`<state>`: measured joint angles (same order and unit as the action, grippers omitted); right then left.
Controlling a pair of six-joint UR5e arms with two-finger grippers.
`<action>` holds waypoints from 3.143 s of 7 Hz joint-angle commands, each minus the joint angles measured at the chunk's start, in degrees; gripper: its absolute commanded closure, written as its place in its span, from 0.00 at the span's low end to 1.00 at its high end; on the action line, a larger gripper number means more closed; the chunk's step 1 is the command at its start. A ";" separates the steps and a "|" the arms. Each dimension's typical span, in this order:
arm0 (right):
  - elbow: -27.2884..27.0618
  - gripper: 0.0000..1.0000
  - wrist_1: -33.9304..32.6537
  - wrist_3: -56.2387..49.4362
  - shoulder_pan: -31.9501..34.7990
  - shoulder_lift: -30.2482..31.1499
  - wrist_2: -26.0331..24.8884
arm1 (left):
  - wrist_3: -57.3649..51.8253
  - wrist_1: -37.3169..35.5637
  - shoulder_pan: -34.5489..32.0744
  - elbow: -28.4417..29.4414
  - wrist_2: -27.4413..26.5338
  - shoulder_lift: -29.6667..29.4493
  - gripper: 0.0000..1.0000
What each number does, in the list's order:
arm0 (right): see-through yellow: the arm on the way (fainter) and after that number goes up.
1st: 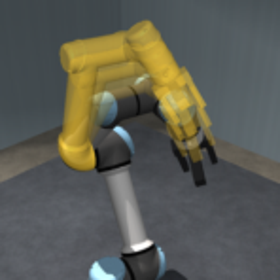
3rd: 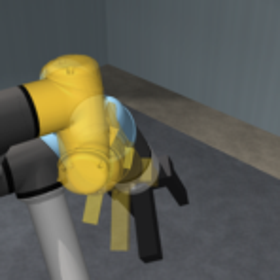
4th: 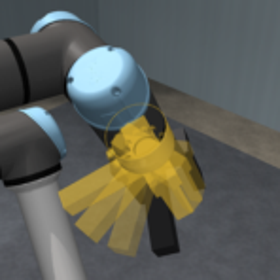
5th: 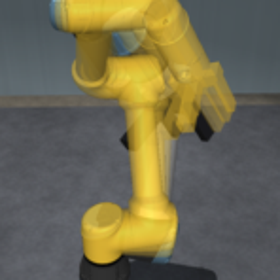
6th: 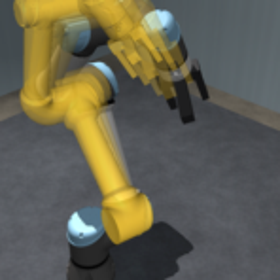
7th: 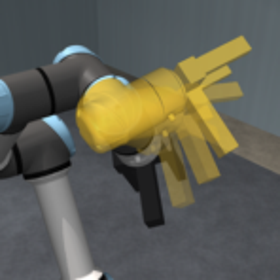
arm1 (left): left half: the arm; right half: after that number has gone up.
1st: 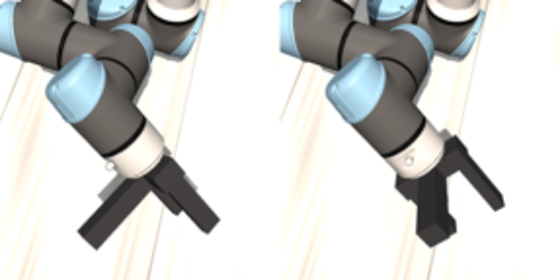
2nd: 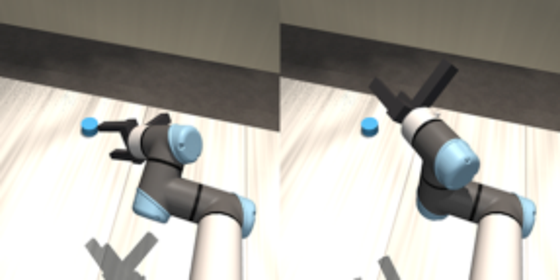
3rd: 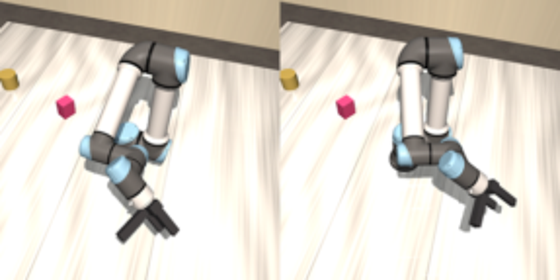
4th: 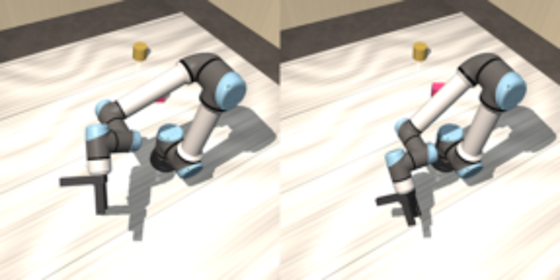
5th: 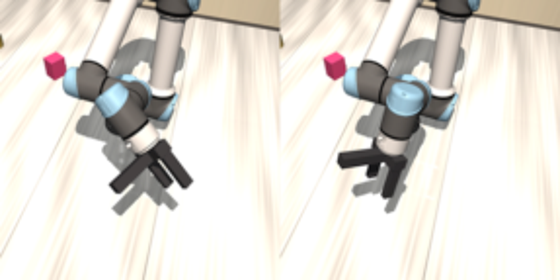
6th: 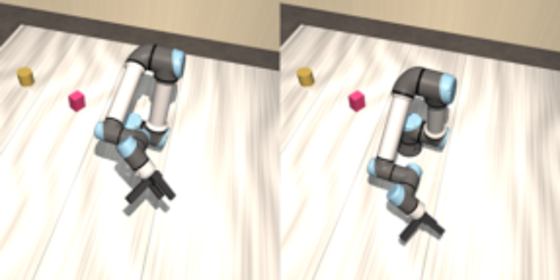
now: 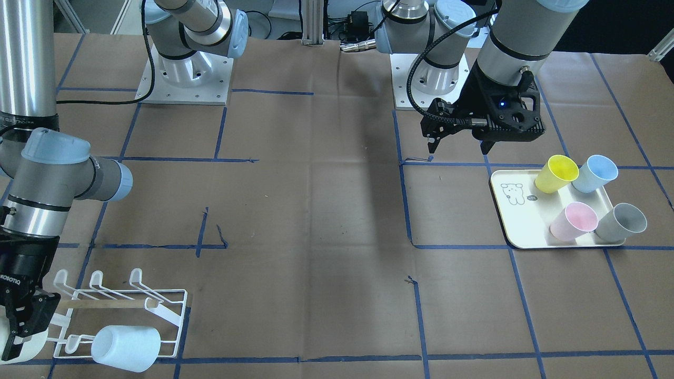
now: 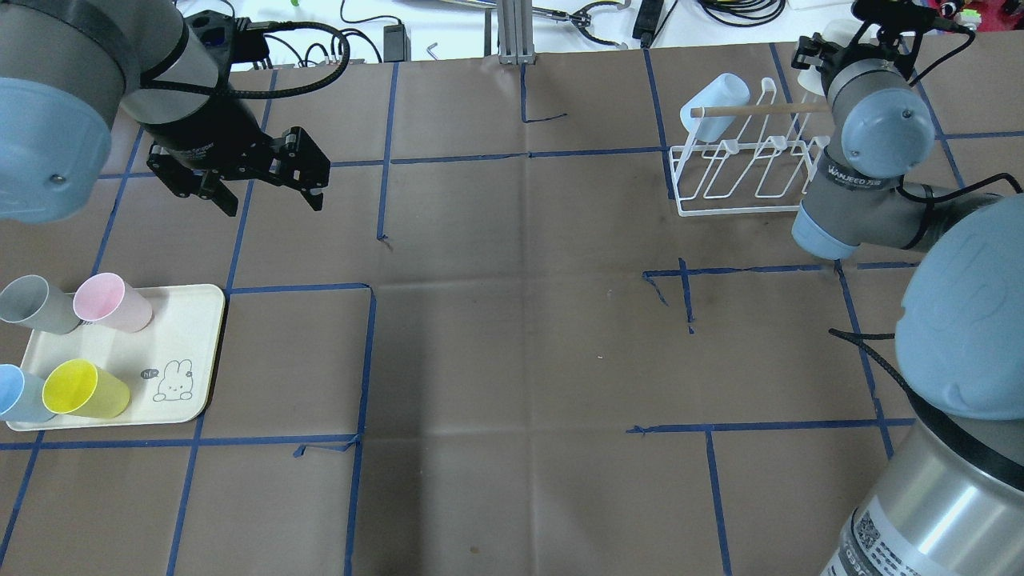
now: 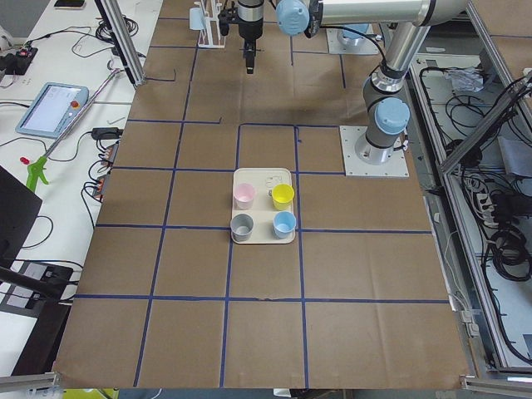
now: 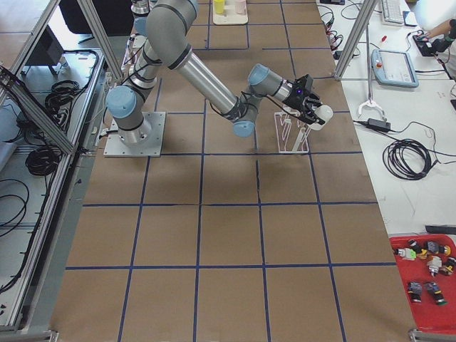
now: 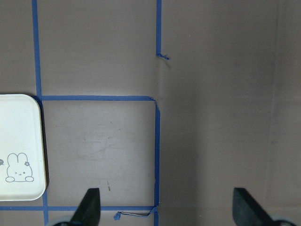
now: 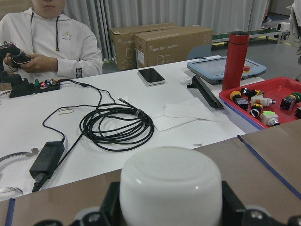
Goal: Transfer IKEA cup to right arm and place on rack
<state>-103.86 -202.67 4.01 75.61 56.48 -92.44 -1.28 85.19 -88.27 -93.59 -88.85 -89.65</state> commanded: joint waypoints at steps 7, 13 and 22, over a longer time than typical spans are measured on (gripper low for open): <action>4.17 0.00 12.16 -0.67 1.64 3.09 -0.19 | -0.56 -0.55 -0.06 -0.10 -2.21 0.00 0.00; 7.36 0.00 62.73 -0.76 8.39 24.62 -0.10 | 0.14 -1.17 -0.15 -0.10 -1.68 0.00 0.00; 6.30 0.00 112.76 5.88 19.82 42.59 1.13 | 0.05 -1.17 -0.15 -0.02 -1.76 0.17 0.00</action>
<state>-97.46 -89.84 6.25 92.58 100.40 -91.38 -1.22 84.02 -88.42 -93.60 -90.62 -89.48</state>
